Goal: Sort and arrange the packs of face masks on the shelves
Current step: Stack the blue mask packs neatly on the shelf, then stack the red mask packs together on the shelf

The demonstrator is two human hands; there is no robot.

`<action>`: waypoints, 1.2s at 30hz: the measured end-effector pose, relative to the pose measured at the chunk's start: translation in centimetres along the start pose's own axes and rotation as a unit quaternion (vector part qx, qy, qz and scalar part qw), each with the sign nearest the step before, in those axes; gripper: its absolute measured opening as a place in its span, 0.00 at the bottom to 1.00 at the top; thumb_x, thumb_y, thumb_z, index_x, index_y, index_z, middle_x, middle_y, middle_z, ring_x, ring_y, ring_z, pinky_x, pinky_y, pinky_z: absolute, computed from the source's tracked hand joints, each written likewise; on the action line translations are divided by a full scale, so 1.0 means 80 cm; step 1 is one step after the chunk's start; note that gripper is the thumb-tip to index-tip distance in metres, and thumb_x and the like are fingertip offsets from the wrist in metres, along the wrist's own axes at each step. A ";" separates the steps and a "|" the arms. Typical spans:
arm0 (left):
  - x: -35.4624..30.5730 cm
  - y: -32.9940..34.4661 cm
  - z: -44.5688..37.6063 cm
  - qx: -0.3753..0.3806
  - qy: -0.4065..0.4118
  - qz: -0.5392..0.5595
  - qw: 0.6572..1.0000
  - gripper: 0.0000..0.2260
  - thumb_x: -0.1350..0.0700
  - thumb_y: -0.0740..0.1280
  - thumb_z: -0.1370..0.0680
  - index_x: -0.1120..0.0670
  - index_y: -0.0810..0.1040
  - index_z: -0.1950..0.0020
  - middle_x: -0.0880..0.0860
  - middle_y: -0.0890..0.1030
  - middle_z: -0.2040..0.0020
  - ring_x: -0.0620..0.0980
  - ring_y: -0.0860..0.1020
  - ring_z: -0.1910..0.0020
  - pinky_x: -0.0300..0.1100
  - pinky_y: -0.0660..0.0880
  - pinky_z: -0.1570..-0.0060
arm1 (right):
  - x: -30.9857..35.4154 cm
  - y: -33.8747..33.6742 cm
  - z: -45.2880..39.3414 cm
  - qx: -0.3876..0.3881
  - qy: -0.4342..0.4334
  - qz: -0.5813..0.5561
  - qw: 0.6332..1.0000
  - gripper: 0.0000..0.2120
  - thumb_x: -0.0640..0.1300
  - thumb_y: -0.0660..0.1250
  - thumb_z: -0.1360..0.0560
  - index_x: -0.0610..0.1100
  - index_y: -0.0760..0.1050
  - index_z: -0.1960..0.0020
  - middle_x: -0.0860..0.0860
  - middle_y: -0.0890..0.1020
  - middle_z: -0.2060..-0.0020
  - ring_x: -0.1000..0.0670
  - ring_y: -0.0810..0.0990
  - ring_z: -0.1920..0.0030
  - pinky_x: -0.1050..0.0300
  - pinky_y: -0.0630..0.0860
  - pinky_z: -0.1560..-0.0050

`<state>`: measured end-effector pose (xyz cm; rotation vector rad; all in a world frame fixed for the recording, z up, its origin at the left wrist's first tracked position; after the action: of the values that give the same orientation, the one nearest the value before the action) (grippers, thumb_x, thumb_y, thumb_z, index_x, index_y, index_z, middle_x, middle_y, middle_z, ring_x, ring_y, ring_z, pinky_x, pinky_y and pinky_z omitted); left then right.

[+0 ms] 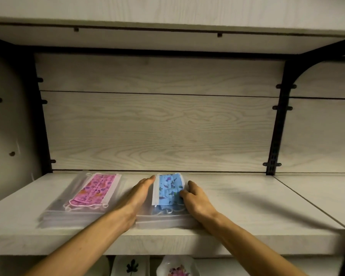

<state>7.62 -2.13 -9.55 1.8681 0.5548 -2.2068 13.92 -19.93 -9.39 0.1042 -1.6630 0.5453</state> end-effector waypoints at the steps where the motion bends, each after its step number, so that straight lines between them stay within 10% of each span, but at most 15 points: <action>1: -0.004 0.003 0.006 0.000 0.004 0.005 1.000 0.34 0.24 0.61 0.37 0.41 0.79 0.37 0.49 0.81 0.37 0.52 0.78 0.38 0.54 0.70 0.32 | -0.001 0.000 -0.001 -0.003 0.003 0.002 1.000 0.04 0.40 0.59 0.19 0.44 0.71 0.46 0.45 0.82 0.45 0.46 0.84 0.47 0.50 0.84 0.50; 6: -0.021 0.016 0.023 -0.003 0.021 0.014 1.000 0.21 0.36 0.55 0.18 0.48 0.77 0.36 0.50 0.80 0.41 0.47 0.78 0.48 0.38 0.70 0.55 | 0.000 -0.002 0.002 -0.030 0.014 0.019 0.999 0.05 0.39 0.58 0.18 0.44 0.71 0.43 0.47 0.79 0.39 0.51 0.82 0.47 0.63 0.82 0.50; 9: -0.015 0.010 0.017 -0.011 0.019 0.023 0.999 0.29 0.29 0.55 0.23 0.45 0.75 0.30 0.49 0.75 0.30 0.52 0.75 0.35 0.48 0.69 0.33 | 0.002 -0.004 0.005 -0.052 0.011 0.041 0.998 0.24 0.43 0.58 0.16 0.40 0.60 0.22 0.46 0.68 0.26 0.48 0.72 0.29 0.62 0.68 0.30; 17: -0.047 0.001 0.038 -0.024 0.144 -0.121 0.982 0.29 0.34 0.55 0.19 0.42 0.57 0.19 0.39 0.55 0.20 0.45 0.57 0.21 0.48 0.52 0.22 | 0.013 -0.049 0.039 -0.111 -0.069 0.200 0.971 0.28 0.50 0.54 0.15 0.39 0.54 0.19 0.45 0.58 0.20 0.47 0.56 0.20 0.57 0.53 0.23; 25: -0.057 0.116 0.116 -0.005 0.238 -0.449 0.861 0.30 0.39 0.50 0.16 0.51 0.50 0.17 0.48 0.46 0.17 0.46 0.46 0.19 0.41 0.43 0.22 | -0.021 -0.178 0.148 -0.076 -0.097 0.428 0.895 0.34 0.62 0.46 0.17 0.43 0.50 0.18 0.48 0.52 0.18 0.50 0.49 0.19 0.58 0.49 0.22; 36: -0.037 0.436 0.314 0.190 0.398 -0.555 0.706 0.50 0.26 0.33 0.37 0.46 0.49 0.18 0.45 0.51 0.18 0.44 0.50 0.20 0.33 0.40 0.29 | -0.125 -0.447 0.389 -0.085 -0.075 0.503 0.857 0.44 0.72 0.38 0.26 0.47 0.55 0.19 0.53 0.56 0.19 0.52 0.52 0.19 0.65 0.46 0.24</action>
<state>-1.18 -44.26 -8.77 3.3364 1.9303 -1.8579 0.70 -66.52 -10.68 -0.9302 -1.8303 1.1795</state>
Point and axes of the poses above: each hand's wrist, its own z-axis away from the middle knuckle, its own y-axis out of the palm, x = y × z, the point moved 2 cm from there along -z, towards the middle knuckle
